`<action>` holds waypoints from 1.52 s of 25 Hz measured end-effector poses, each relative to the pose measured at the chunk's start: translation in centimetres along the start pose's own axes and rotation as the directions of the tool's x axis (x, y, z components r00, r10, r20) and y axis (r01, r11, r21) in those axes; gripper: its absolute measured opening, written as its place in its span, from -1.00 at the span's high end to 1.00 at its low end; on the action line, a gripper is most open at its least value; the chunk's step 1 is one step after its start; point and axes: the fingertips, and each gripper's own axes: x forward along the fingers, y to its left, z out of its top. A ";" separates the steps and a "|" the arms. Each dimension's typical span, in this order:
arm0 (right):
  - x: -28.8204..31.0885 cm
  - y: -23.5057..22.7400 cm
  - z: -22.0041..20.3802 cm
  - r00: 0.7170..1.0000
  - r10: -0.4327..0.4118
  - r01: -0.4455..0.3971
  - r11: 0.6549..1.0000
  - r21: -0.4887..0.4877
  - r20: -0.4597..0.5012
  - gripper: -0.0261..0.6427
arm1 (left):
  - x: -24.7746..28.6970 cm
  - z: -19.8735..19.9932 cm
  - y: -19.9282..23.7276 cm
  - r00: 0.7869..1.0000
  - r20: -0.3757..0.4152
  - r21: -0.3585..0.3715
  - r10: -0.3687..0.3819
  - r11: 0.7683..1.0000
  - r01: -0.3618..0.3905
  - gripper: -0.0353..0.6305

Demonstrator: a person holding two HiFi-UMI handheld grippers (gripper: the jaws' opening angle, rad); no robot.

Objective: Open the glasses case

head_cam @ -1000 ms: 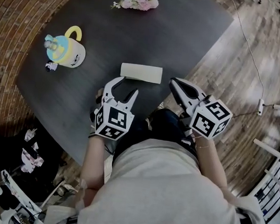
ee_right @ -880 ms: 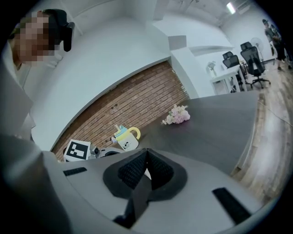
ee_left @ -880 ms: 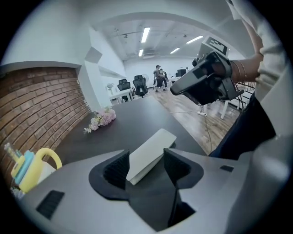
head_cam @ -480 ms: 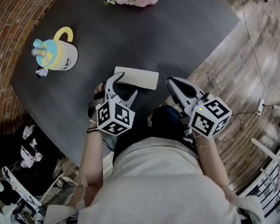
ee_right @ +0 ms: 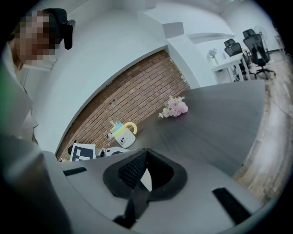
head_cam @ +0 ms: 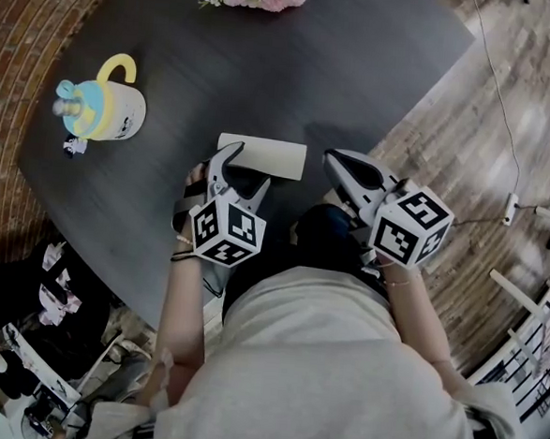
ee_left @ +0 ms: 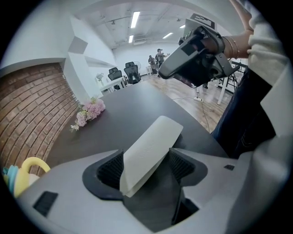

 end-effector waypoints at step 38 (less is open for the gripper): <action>-0.2 -0.7 0.2 1.000 -0.022 0.022 1.000 0.004 -0.004 0.90 | -0.2 4.8 2.5 0.983 0.160 -0.056 -0.085 0.994 0.095 0.61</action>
